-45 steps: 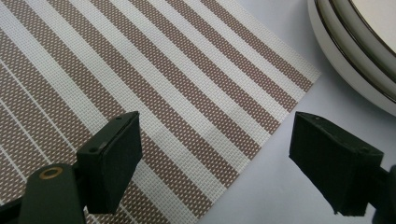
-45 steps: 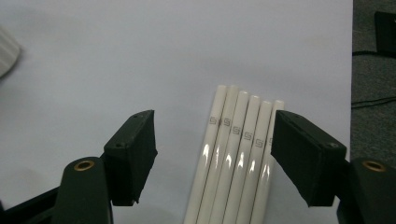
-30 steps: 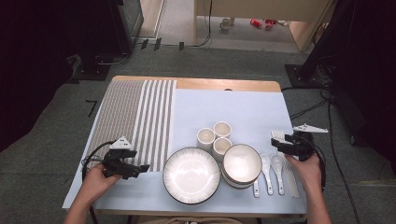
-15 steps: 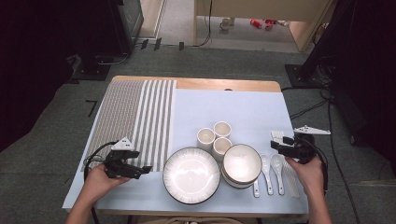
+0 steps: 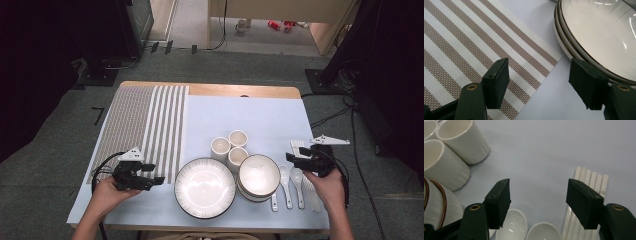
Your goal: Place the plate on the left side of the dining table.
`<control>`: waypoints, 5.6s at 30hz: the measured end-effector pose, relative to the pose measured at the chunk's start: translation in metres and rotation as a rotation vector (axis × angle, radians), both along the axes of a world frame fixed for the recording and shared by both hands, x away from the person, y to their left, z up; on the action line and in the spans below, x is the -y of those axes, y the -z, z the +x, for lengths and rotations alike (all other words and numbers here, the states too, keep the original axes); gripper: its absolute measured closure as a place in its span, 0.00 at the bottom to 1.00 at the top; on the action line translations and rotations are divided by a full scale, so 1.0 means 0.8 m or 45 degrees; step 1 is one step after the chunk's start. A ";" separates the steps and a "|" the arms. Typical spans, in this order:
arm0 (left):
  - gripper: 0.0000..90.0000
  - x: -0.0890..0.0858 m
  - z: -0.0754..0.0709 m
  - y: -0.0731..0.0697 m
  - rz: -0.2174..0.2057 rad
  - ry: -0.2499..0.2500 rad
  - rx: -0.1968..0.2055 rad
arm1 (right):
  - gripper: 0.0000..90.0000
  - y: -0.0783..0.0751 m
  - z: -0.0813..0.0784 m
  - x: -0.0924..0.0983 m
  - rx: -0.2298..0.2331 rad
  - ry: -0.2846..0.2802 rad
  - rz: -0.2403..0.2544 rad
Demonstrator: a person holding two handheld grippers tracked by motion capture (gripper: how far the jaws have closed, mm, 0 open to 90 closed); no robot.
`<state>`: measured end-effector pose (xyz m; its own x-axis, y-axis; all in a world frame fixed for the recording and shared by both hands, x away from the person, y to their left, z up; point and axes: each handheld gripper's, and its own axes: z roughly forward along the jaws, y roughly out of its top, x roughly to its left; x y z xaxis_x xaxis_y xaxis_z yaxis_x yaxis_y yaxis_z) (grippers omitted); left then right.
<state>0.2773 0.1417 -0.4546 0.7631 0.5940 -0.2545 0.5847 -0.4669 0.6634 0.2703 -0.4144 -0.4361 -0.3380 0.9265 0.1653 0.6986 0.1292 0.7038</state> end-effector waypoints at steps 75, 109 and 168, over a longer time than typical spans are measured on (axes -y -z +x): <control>0.53 0.034 0.021 -0.017 -0.009 0.037 -0.010 | 0.55 -0.082 -0.066 -0.069 0.153 -0.265 0.080; 0.48 0.045 0.032 -0.020 0.010 0.049 -0.010 | 0.56 -0.089 -0.098 -0.128 0.167 -0.425 0.043; 0.41 0.057 0.027 -0.021 0.005 0.082 0.031 | 0.67 -0.058 -0.142 -0.210 0.132 -0.648 0.066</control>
